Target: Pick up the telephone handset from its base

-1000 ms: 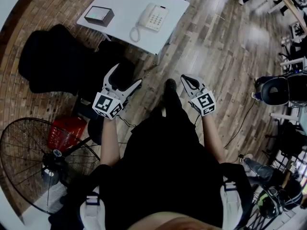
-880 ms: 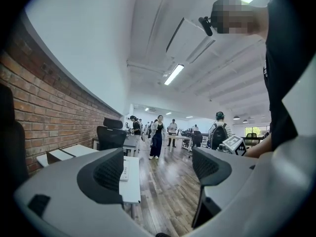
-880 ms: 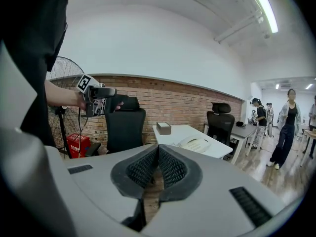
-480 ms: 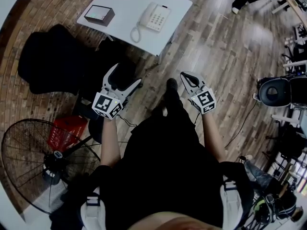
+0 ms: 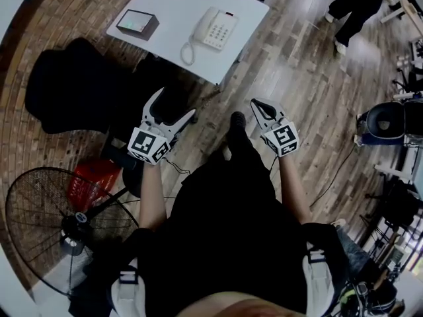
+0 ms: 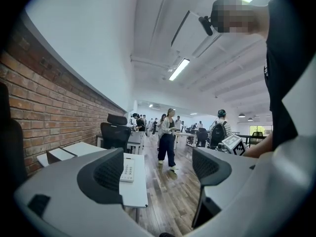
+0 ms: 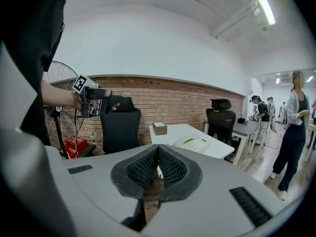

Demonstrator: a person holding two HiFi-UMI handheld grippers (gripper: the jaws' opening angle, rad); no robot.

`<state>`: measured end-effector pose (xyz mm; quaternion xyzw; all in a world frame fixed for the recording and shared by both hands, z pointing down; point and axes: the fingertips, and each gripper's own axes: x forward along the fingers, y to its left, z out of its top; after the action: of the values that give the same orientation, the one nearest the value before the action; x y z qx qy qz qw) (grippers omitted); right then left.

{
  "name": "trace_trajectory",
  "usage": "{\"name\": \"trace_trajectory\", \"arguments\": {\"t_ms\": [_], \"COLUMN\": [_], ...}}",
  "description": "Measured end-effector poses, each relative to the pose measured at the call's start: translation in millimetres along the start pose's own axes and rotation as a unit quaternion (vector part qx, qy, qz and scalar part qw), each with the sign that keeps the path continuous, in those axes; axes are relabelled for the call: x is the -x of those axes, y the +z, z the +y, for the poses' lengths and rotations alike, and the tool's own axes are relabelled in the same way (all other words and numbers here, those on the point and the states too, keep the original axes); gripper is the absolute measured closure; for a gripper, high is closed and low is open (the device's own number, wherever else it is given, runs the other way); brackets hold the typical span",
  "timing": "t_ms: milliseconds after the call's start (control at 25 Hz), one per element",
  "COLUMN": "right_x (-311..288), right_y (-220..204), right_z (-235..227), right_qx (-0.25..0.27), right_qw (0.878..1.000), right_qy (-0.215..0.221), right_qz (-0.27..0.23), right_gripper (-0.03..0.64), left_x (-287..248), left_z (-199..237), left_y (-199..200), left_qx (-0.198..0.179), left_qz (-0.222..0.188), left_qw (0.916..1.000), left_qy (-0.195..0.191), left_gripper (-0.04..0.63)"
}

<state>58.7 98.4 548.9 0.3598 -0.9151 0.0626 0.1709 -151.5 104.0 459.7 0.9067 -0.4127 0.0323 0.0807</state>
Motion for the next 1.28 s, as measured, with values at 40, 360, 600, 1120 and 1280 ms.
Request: {"name": "trace_trajectory", "arguments": {"t_ms": [40, 360, 600, 1120, 1280], "right_x": [-3, -30, -48, -90, -98], "right_y": [1, 15, 23, 42, 46], "right_z": [-6, -48, -80, -131, -148], "right_qx": [0.001, -0.001, -0.009, 0.004, 0.004], "right_qw": [1.000, 1.000, 1.000, 0.999, 0.998], "right_qy": [0.000, 0.005, 0.013, 0.053, 0.065], "right_qz": [-0.002, -0.007, -0.007, -0.004, -0.001], "right_gripper": [0.619, 0.618, 0.618, 0.618, 0.618], "left_x": [-4, -43, -70, -112, -125], "left_z": [2, 23, 38, 65, 69], "left_y": [2, 15, 25, 31, 33], "left_qx": [0.000, -0.004, -0.007, -0.002, 0.001], "left_qz": [0.001, 0.009, 0.014, 0.021, 0.021], "left_qw": [1.0000, 0.9999, 0.9997, 0.9978, 0.9968], "left_qy": [0.001, 0.006, 0.017, 0.063, 0.077], "left_gripper": [0.172, 0.172, 0.172, 0.172, 0.172]}}
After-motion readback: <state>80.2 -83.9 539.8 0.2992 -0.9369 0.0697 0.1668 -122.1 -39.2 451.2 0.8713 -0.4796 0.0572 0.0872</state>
